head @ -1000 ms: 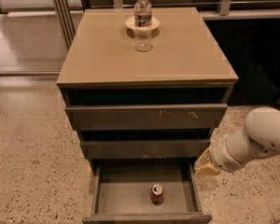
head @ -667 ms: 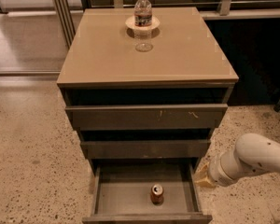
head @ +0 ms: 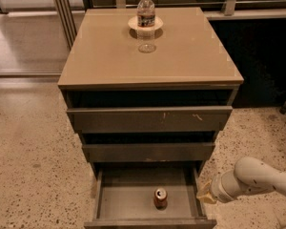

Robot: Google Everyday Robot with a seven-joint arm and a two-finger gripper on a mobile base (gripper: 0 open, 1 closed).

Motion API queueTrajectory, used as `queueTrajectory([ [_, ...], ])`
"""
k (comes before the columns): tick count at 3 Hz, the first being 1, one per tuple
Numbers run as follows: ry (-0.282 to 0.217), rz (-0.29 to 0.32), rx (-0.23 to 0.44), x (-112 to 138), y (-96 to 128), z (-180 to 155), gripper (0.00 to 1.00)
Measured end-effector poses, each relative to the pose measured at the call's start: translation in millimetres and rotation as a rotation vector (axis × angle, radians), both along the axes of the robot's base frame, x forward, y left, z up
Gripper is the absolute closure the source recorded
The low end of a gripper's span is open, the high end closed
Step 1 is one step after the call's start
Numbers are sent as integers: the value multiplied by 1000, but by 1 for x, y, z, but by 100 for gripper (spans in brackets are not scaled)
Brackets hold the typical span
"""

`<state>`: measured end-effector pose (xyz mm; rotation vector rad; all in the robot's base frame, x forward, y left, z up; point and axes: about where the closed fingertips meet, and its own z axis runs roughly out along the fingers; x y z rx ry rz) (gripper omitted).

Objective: Pick coke can from bottom drawer and place on counter

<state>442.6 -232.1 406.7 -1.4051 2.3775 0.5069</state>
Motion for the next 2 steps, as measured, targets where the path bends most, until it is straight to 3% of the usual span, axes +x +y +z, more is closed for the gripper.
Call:
queueTrajectory([
  [1,0,0,0,0,0,0,100],
  [2,-65,54,2,10,-1,-23,100],
])
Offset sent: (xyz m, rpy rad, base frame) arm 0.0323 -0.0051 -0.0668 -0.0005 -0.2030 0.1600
